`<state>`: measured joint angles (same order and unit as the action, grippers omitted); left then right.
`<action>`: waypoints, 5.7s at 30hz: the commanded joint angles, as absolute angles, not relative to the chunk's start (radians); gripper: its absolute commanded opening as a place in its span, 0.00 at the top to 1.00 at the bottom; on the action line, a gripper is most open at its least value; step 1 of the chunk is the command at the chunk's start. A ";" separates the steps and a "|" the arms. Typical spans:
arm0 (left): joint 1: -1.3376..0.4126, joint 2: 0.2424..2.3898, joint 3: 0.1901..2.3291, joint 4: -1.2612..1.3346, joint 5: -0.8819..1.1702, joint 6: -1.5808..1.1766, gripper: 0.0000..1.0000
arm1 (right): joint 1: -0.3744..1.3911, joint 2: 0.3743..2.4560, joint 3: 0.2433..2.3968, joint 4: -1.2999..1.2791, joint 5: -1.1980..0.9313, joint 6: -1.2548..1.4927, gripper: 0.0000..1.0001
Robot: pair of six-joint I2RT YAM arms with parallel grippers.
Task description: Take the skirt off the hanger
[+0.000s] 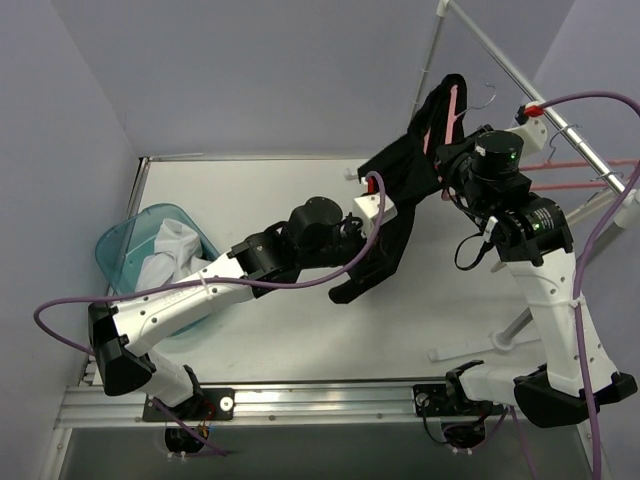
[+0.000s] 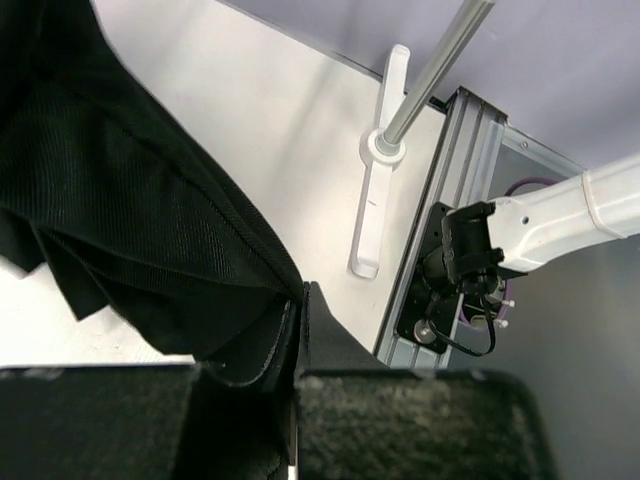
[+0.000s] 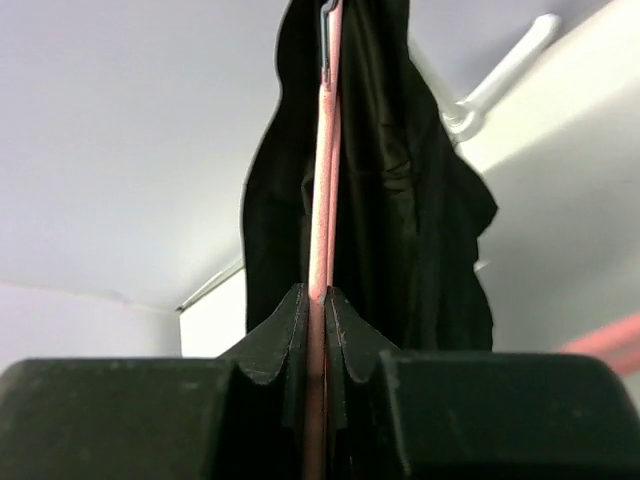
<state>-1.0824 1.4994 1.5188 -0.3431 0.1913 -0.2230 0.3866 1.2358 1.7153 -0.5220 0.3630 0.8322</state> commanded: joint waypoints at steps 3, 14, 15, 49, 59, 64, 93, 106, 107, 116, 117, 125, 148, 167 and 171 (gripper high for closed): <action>-1.078 1.428 1.549 -0.336 0.074 -0.212 0.98 | 0.383 1.219 1.798 -0.414 0.236 0.816 1.00; -1.077 1.175 1.350 -0.428 -0.126 -0.322 0.98 | 0.384 1.221 1.781 -0.502 -0.049 0.674 1.00; -1.078 1.154 1.330 -0.428 -0.136 -0.330 0.98 | 0.383 1.220 1.781 -0.512 -0.060 0.664 1.00; -0.476 1.147 1.877 -0.785 -0.454 -0.045 0.98 | 0.385 1.005 1.780 -0.992 -0.784 0.583 1.00; -0.259 1.258 2.086 -0.752 -0.413 -0.005 0.98 | 0.417 0.919 1.669 -1.180 -0.729 0.495 1.00; -0.210 1.288 2.154 -0.664 -0.377 -0.008 0.98 | 0.416 0.881 1.582 -1.102 -0.666 0.566 1.00; -0.199 1.273 2.387 -0.445 -0.417 0.333 0.98 | 0.416 0.870 1.347 -0.993 -0.620 0.609 1.00; -0.198 1.282 2.381 -0.386 -0.413 0.431 0.98 | 0.416 0.896 1.365 -0.973 -0.618 0.629 1.00; -0.199 1.287 2.379 -0.394 -0.411 0.428 0.98 | 0.416 0.897 1.370 -0.974 -0.615 0.627 1.00; -0.199 1.290 2.210 -0.299 -0.413 0.445 0.98 | 0.416 0.890 1.356 -0.986 -0.603 0.627 1.00; -0.199 1.296 2.204 -0.293 -0.413 0.462 0.98 | 0.416 0.890 1.355 -0.988 -0.601 0.627 1.00; -0.189 1.270 2.109 -0.184 -0.452 0.581 0.98 | 0.416 0.905 1.379 -1.003 -0.595 0.629 1.00; -0.176 1.265 2.132 -0.100 -0.529 0.956 0.98 | 0.416 0.997 1.433 -1.009 -0.597 0.566 1.00; -0.132 1.260 1.792 0.002 -0.569 0.884 0.98 | 0.416 1.025 1.413 -1.065 -0.574 0.479 1.00; -0.132 1.181 1.570 -0.089 -0.569 0.652 0.98 | 0.416 1.022 1.391 -1.048 -0.571 0.472 1.00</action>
